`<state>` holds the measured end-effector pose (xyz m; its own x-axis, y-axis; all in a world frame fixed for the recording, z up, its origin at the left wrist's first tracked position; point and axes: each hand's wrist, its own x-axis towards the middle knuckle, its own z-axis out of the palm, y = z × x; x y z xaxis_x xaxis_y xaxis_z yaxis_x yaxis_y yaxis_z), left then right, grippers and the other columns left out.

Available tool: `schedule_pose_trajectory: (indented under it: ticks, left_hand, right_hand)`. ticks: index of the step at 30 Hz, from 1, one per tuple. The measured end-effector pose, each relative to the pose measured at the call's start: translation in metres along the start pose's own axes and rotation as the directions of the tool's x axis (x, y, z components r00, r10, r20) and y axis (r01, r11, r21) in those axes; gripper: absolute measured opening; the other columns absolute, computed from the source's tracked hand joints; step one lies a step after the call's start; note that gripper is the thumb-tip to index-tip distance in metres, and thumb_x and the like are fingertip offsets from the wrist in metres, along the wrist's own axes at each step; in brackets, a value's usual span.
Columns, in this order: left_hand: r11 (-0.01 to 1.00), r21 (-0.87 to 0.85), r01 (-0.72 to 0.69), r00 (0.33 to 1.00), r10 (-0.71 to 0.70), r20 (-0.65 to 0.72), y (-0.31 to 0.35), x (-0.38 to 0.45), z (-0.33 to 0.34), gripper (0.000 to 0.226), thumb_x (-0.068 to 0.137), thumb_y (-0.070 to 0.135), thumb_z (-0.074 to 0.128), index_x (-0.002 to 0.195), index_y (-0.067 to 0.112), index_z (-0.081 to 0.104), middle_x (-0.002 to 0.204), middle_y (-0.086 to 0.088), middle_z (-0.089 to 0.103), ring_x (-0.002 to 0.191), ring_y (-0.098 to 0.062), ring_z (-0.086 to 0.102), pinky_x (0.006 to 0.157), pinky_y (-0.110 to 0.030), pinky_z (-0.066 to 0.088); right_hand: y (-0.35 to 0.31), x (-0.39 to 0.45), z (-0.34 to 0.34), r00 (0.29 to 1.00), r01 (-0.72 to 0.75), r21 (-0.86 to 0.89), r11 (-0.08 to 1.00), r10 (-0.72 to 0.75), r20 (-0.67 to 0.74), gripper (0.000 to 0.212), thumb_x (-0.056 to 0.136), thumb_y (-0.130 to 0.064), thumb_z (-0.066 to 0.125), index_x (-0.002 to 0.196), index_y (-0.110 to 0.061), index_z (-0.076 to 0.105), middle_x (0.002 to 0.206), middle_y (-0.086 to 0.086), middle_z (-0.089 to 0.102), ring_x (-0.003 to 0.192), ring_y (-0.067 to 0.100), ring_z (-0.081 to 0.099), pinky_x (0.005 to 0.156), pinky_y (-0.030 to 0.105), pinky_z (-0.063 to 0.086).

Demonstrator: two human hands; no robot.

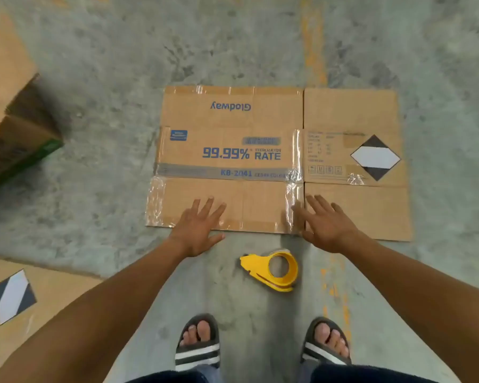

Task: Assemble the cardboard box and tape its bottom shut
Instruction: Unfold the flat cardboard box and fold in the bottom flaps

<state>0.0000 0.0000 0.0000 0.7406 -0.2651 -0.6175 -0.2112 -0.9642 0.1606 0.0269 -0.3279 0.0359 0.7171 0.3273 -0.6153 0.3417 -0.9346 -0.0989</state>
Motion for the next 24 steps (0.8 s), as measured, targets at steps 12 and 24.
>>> schedule_pose_trajectory:
  ticks: [12,24]
  left_hand:
    - [0.898,0.406,-0.169,0.985,0.161,0.054,-0.049,0.051,0.029,0.086,0.094,0.062,0.04,0.146,0.046,-0.027,0.158,-0.002,-0.035,0.147,-0.039,-0.022,0.12,-0.056,0.005]
    - [0.967,0.251,-0.047,0.964,0.11,-0.242,-0.076,0.034,-0.003,0.081,0.076,0.075,-0.021,0.151,0.047,-0.008,0.167,0.005,0.0,0.153,-0.023,-0.002,0.121,-0.049,-0.004]
  right_hand:
    - [0.022,0.06,0.041,0.988,0.151,-0.488,0.86,-0.141,0.056,0.13,0.068,-0.061,0.076,0.148,-0.046,-0.026,0.162,0.012,-0.027,0.148,0.048,-0.007,0.096,0.061,0.042]
    - [0.027,0.056,-0.008,0.986,0.165,-0.194,0.967,-0.155,0.064,0.095,0.087,-0.021,0.055,0.154,-0.044,-0.008,0.167,0.001,0.003,0.146,0.034,0.025,0.112,0.043,0.036]
